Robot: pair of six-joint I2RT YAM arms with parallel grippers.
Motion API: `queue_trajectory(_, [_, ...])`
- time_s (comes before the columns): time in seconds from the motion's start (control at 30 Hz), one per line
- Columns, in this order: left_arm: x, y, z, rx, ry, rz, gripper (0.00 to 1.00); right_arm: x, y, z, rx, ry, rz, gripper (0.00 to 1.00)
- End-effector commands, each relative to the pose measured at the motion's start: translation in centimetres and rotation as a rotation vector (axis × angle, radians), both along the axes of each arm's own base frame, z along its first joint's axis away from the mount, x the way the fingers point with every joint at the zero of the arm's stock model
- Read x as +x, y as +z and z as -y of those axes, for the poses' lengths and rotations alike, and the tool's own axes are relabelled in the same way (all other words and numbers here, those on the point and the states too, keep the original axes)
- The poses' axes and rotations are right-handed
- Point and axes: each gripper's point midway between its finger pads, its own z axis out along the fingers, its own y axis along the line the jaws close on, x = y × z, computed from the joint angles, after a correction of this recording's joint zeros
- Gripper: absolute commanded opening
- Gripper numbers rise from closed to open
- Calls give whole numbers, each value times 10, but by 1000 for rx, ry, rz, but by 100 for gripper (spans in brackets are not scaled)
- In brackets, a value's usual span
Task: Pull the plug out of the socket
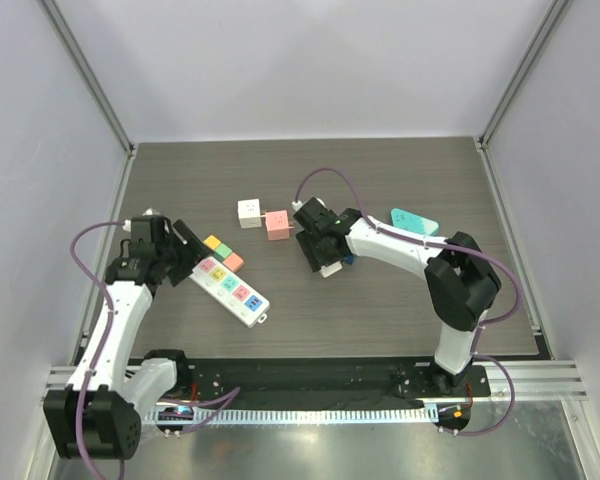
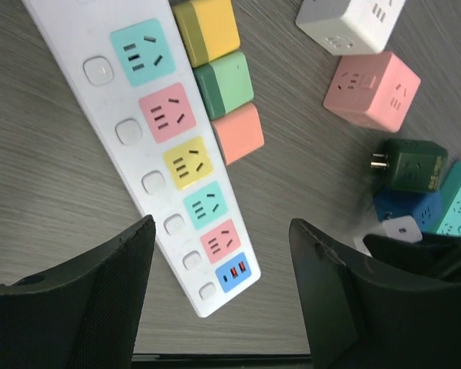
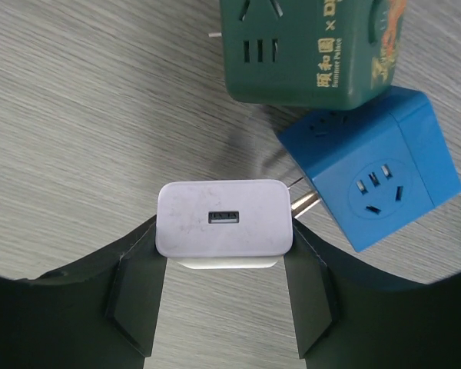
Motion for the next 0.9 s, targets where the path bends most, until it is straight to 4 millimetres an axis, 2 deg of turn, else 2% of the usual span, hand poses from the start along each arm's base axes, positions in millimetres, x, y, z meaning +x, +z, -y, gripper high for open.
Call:
queue_trajectory(0.0, [-12,23,0,46,-14,49,71,12,2,0,-48,13,13,21])
queue_trajectory(0.17, [-31,29,7,46,-57,51,73,23,-9,-11,-63,15,-3,31])
queue_trajectory(0.27, [-40,33,12,41,-90,71,75,30,-9,-19,-44,-9,4,48])
queue_trajectory(0.3, [-41,35,12,47,-88,80,76,33,-6,-25,-23,-10,7,60])
queue_trajectory(0.37, [-44,39,10,55,-86,95,77,34,-5,-31,4,-13,-1,71])
queue_trajectory(0.4, [-48,38,9,56,-85,83,78,34,-2,-33,14,-22,4,83])
queue_trajectory(0.43, [-49,39,7,64,-78,81,78,34,0,-34,21,-27,8,91])
queue_trajectory(0.5, [-57,35,3,80,-59,37,78,36,13,-31,31,-42,38,100])
queue_trajectory(0.57, [-59,35,-2,99,-34,18,79,38,27,-30,50,-48,65,100])
queue_trajectory(0.6, [-61,33,-6,103,-8,11,79,39,41,-32,77,-51,87,100])
queue_trajectory(0.67, [-61,27,-9,104,24,-3,79,40,60,-43,137,-49,112,100])
queue_trajectory(0.7, [-61,25,-8,89,44,-12,79,42,73,-54,191,-40,139,100])
queue_trajectory(0.77, [-62,17,-9,85,65,-36,78,37,84,-81,288,-3,145,100])
queue_trajectory(0.8, [-63,10,-11,88,79,-57,78,34,90,-108,378,50,149,96])
queue_trajectory(0.87, [-61,5,-13,83,116,-72,75,30,94,-133,470,81,144,90])
